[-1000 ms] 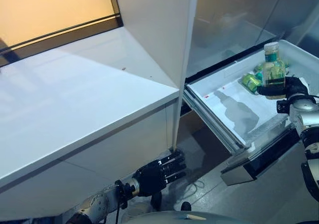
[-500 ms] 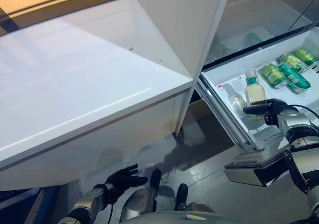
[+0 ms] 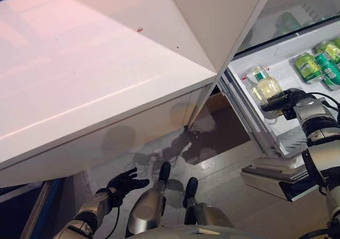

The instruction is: Put drinks into fridge and close the fridge

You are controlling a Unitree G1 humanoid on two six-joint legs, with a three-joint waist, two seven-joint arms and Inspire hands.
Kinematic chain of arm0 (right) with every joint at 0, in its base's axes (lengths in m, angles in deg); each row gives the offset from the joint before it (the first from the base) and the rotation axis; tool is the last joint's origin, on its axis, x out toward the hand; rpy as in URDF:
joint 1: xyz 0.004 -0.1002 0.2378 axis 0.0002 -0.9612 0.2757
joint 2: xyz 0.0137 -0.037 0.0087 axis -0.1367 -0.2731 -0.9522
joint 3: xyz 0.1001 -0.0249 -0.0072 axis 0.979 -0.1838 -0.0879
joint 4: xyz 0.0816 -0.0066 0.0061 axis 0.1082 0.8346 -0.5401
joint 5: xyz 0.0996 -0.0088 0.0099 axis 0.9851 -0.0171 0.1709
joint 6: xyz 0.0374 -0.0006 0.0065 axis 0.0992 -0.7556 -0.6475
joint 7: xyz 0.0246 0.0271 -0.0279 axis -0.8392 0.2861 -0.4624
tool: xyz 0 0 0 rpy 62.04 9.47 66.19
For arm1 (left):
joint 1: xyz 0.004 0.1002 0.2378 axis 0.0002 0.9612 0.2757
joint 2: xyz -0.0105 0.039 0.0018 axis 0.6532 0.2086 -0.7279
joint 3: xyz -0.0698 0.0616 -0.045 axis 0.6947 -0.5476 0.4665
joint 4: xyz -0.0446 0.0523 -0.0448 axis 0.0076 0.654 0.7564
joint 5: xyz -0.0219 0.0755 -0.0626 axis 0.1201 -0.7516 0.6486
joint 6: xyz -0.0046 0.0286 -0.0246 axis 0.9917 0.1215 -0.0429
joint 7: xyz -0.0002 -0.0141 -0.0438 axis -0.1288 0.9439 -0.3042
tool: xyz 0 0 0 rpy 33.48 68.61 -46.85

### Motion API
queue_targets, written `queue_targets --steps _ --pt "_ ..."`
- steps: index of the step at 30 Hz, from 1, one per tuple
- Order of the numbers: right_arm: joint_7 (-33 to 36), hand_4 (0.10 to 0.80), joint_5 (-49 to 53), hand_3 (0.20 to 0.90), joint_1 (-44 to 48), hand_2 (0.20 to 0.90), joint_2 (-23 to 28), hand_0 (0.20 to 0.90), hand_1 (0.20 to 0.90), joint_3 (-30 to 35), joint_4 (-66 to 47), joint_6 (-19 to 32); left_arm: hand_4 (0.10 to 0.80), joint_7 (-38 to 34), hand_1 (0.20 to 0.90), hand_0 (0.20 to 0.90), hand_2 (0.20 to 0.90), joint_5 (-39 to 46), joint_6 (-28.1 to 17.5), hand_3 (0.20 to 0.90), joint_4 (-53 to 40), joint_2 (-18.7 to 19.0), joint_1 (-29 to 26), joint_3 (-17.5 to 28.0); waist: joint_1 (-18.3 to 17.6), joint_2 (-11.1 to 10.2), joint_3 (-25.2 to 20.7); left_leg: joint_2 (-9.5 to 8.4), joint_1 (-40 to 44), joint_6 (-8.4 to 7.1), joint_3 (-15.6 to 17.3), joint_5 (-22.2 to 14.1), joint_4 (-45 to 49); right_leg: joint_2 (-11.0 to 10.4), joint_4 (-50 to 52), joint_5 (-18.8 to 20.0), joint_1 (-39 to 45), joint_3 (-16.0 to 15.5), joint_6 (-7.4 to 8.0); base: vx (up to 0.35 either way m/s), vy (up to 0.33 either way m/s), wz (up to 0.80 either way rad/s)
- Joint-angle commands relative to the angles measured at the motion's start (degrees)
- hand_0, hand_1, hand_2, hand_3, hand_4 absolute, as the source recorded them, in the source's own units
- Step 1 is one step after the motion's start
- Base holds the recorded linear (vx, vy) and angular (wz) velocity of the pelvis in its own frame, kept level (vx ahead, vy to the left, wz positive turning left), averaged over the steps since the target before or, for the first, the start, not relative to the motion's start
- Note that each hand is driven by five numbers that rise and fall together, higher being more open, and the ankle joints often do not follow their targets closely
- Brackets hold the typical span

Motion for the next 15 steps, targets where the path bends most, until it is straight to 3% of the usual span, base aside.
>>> queue_targets --steps 1,8,15 --pt "-2.58 0.800 -5.53 0.900 5.34 0.900 5.20 0.900 0.900 -7.00 -0.42 -1.84 0.800 1.92 0.900 0.900 0.900 -1.89 -1.20 0.900 -0.35 0.26 -0.12 -0.42 0.84 0.07 -1.11 0.11 -0.27 -0.23 3.39 -4.93 1.54 -1.54 4.45 1.49 -4.58 1.58 2.31 -0.004 -0.013 0.07" --pt "-5.80 0.800 -8.12 0.900 5.86 0.900 5.08 0.900 0.900 -8.08 -0.45 -2.28 0.800 2.19 0.900 0.900 0.900 -4.05 -0.72 0.900 -1.74 0.73 -0.24 -1.47 1.29 -0.56 -2.11 -0.03 0.71 -0.29 3.14 -5.00 1.19 -1.50 4.47 1.25 -3.62 1.08 2.30 0.001 -0.004 0.02" --pt "-6.60 0.800 -4.16 0.900 5.12 0.900 7.00 0.900 0.900 -7.11 -3.60 1.25 0.800 1.60 0.900 0.900 0.900 -5.90 0.08 0.900 -1.06 1.24 0.62 -0.68 0.48 -1.73 -4.06 0.11 2.71 -0.37 3.85 -5.54 0.99 -1.37 4.30 1.08 -1.97 1.62 2.35 0.005 0.003 0.00"
